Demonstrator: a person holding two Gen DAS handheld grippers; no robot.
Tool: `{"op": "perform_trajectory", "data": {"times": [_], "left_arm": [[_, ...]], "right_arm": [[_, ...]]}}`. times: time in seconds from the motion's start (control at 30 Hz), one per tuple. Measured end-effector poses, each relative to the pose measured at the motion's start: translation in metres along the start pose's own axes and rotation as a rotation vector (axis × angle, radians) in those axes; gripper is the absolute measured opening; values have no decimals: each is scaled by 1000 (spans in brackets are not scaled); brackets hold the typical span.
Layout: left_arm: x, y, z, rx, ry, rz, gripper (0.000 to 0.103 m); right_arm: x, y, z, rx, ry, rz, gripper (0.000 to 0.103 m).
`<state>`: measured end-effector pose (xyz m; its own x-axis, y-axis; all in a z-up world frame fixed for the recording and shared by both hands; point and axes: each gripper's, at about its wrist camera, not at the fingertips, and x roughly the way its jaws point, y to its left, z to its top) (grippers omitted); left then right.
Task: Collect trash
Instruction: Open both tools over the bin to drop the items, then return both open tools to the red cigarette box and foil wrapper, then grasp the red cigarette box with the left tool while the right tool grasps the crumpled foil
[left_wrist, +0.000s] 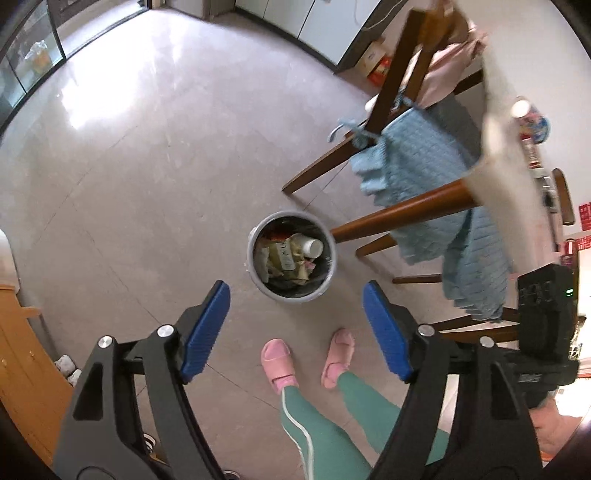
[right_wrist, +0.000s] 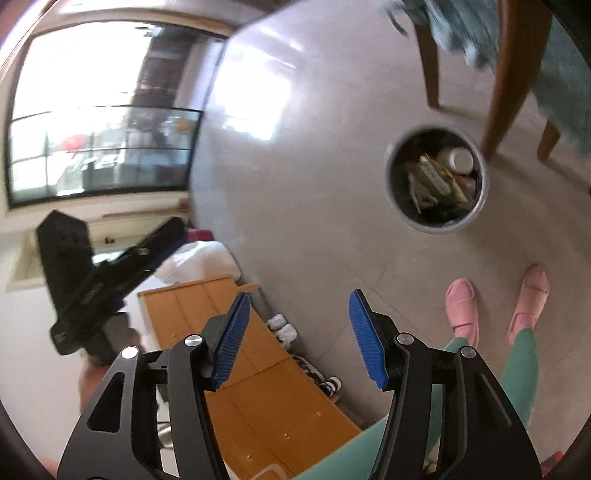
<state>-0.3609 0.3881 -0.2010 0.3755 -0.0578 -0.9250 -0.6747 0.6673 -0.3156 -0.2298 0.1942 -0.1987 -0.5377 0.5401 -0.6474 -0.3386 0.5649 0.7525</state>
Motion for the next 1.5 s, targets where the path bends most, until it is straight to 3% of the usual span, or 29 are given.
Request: {"op": "perform_trajectory", "data": {"times": [0.13,0.33,0.5,0.7,0.83,0.9,1.1,1.23,1.4,1.5], "left_arm": [[-41,-42,-3,71,-24,-55,78],[-73,-130,21,269,-84,-151,85],[-75,-209,48,392,-102,-222,90],[-44,-303,86,510,-70,-262,92],[-12,-352,109,547,-43,-248,96],[9,-375,121,552,-18,-239,96],[67,-410,160,412,78,-241,96],[96,-425,174,389,97,-185,96],[119,-435,187,370,112,-155,96],[128,-436,193,358,123,-160,96]], "right_arm": [[-79,36,-4,-77,-130,8,67],[-186,35,-2,-73,-357,-48,75],[-267,5,2,-31,-540,-120,76],[-327,-47,27,67,-638,-172,79],[-358,-99,65,144,-645,-185,89],[-366,-128,88,198,-634,-141,89],[-372,-192,145,314,-539,-92,89],[-369,-207,166,325,-497,-99,89],[-363,-228,183,351,-463,-43,88],[-360,-235,188,351,-447,3,82]]}}
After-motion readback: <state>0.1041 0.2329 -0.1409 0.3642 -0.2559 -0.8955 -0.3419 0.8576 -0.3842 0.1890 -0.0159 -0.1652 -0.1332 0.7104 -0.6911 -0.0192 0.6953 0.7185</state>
